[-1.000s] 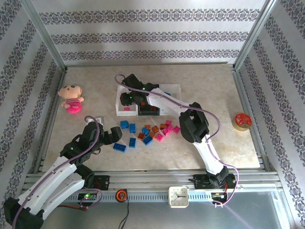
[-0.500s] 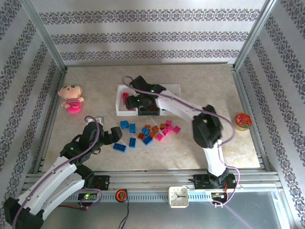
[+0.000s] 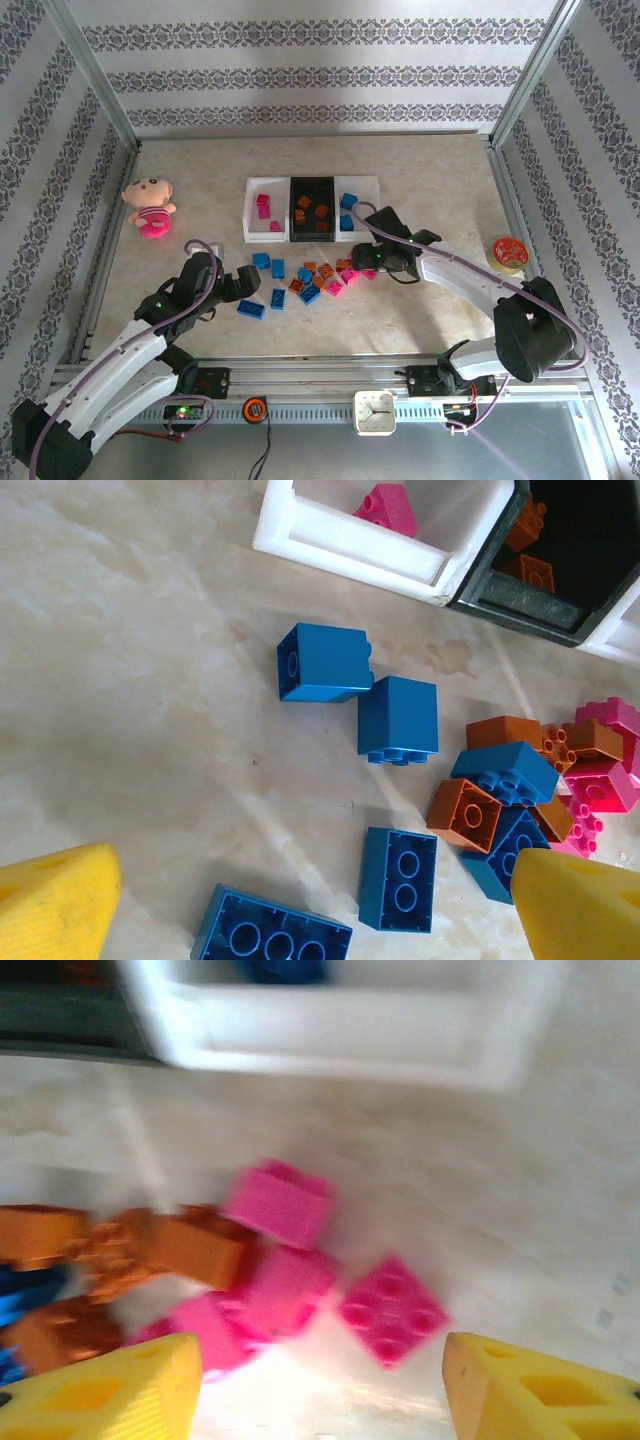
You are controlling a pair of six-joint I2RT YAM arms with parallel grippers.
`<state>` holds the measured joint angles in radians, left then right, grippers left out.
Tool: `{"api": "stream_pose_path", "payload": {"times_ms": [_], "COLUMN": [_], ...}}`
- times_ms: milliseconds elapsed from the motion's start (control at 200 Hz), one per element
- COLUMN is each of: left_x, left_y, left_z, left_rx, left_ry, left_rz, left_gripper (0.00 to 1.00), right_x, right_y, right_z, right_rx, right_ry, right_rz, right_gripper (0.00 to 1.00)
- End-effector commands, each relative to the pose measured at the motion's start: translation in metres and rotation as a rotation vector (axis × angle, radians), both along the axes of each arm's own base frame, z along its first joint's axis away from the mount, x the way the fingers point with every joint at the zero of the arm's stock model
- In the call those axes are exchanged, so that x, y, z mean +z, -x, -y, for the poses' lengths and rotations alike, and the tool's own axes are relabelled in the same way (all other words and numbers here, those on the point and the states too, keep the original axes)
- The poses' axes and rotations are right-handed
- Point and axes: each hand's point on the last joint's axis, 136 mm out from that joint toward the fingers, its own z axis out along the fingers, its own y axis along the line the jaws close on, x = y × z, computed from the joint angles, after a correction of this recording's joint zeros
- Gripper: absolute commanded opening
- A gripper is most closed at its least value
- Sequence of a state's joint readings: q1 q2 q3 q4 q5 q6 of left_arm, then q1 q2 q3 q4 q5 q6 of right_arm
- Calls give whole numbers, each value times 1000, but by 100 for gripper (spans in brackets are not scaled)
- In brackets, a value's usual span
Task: Sort the legos into containers by color
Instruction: Move the lego to the bottom-center of the table, then pick up the lego from the bottom-center of the table.
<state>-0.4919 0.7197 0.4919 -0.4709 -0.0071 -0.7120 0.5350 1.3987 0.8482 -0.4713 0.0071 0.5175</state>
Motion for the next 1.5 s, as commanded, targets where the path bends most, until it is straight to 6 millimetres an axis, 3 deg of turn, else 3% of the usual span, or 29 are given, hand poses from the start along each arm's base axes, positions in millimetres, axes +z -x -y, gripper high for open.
{"api": "stream_pose_path", "payload": {"times_ms": [0,310,440,595,730,874,934,1039,1119,1494], "left_x": [1,-3,-2,-2,-4,-4,-5,-6,-7,-12], "left_y": [-4,-1,0,1,1,-1,-2,-3,-3,0], "left_z": [8,6,4,2,1,3,4,5,6,3], "left_rx": [-10,-2,2,5,9,6,3,2,0,13], "left_ry": [30,35,33,22,19,26,26,26,27,25], "left_rz": [17,7,11,13,15,19,17,11,8,-1], "left_gripper": [99,99,100,99,99,100,99,99,99,99], "right_x": [1,-25,-39,-50,-60,-54,-44,-23,-20,-55], "right_y": [-7,-35,-35,-12,20,43,44,40,40,55], "right_z": [6,20,20,26,32,30,28,21,16,-4], "right_rx": [-58,-136,-143,-131,-119,-85,-72,-33,-1,180], "right_ry": [-36,2,25,66,87,102,99,75,68,156], "right_rz": [20,-25,-68,-113,-153,-146,-114,-35,-36,-193], "right_gripper": [64,56,52,47,43,42,45,60,66,65]}}
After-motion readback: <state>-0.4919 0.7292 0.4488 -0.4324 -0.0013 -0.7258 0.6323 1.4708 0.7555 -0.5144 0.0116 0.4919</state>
